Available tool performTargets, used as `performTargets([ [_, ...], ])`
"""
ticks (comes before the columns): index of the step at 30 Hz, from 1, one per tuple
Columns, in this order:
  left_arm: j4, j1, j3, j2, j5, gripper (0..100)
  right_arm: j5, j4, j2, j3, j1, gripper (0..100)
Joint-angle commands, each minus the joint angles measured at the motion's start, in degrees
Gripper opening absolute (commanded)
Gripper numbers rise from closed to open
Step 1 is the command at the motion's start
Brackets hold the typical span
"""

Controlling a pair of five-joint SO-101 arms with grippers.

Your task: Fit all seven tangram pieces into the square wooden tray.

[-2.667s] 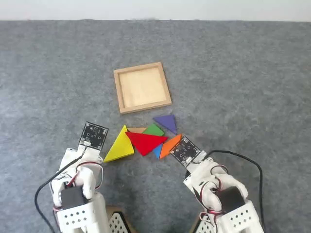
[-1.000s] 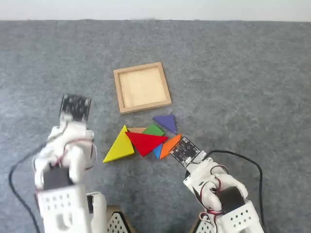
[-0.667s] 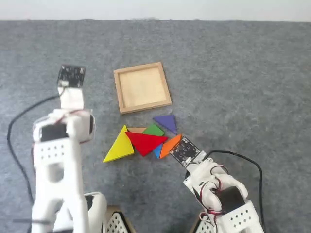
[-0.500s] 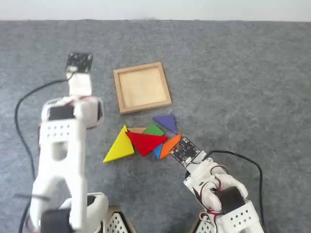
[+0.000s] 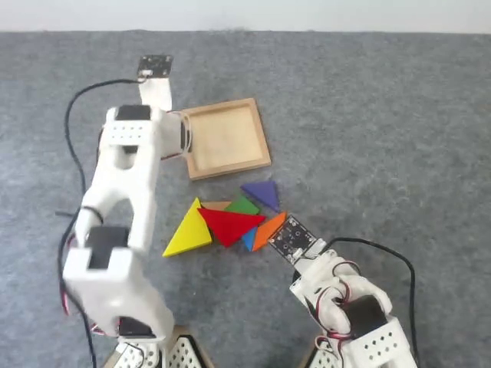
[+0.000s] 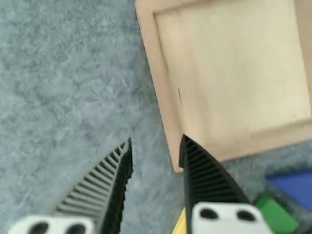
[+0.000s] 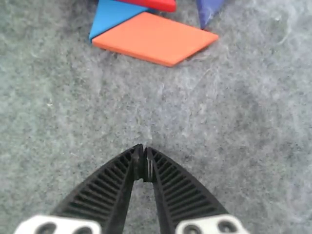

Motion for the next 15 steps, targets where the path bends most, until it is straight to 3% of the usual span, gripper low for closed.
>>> performTargets([
  [1, 2.73, 0.62, -11.12, 6.59, 3.60, 16, -0.53, 0.13, -1.10, 0.97, -0.48, 0.8],
  [8, 7.30, 2.55, -23.52, 20.48, 9.05, 16, -0.53, 0.13, -1.10, 0.97, -0.48, 0.8],
  [15, 12.84, 2.46, -31.08, 25.49, 9.14, 14, -0.53, 0.13, -1.10, 0.97, -0.48, 0.8],
])
